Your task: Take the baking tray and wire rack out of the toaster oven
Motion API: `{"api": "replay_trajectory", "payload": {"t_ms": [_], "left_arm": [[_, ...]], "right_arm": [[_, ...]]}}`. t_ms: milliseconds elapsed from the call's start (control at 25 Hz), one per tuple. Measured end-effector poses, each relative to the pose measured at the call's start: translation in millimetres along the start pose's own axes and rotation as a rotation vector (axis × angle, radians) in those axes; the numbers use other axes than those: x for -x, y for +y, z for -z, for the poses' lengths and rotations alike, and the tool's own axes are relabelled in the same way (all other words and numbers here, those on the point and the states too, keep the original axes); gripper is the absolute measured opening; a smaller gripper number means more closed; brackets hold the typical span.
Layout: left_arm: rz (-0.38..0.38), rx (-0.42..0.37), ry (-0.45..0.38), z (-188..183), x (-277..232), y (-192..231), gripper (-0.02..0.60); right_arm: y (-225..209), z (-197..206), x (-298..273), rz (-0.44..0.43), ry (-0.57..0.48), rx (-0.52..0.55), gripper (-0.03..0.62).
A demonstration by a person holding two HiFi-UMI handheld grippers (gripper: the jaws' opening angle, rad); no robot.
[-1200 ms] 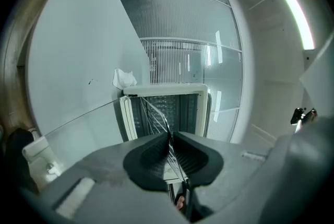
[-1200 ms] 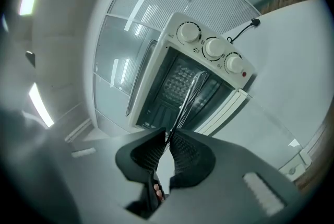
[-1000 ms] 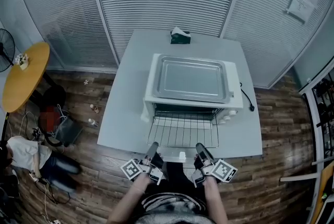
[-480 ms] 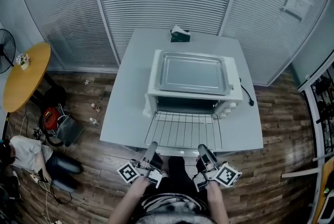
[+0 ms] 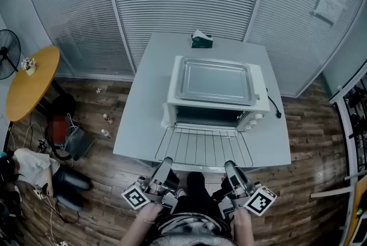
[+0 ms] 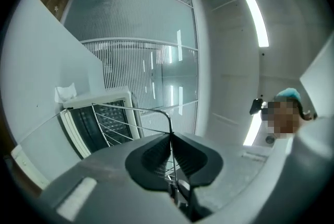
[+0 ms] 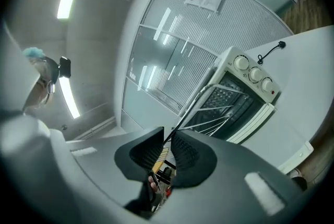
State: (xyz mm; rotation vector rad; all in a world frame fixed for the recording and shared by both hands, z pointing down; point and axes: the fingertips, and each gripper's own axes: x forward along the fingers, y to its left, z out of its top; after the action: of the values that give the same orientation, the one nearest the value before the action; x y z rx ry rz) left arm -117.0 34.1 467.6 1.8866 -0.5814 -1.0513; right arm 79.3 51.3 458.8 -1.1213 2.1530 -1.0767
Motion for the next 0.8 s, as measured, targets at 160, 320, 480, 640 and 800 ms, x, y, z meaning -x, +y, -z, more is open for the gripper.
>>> {"api": "replay_trajectory", "payload": {"t_ms": [160, 320, 480, 640, 800], "left_arm": [[0.056, -0.016, -0.002, -7, -10, -28, 0.014], [0.112, -0.040, 0.003, -16, -21, -54, 0.015], [0.182, -0.083, 0.013, -25, -32, -84, 0.015], [0.255, -0.161, 0.030, -34, -45, -114, 0.014], [0.320, -0.223, 0.043, -44, -65, -129, 0.014]], "right_arm": [[26, -16, -1, -0.061, -0.032, 0.013, 0.046], [55, -36, -1, -0.127, -0.075, 0.021, 0.041], [83, -54, -3, -0.193, -0.105, 0.052, 0.038], [103, -71, -7, -0.264, -0.123, 0.065, 0.038], [113, -89, -19, -0.329, -0.141, 0.075, 0.038]]}}
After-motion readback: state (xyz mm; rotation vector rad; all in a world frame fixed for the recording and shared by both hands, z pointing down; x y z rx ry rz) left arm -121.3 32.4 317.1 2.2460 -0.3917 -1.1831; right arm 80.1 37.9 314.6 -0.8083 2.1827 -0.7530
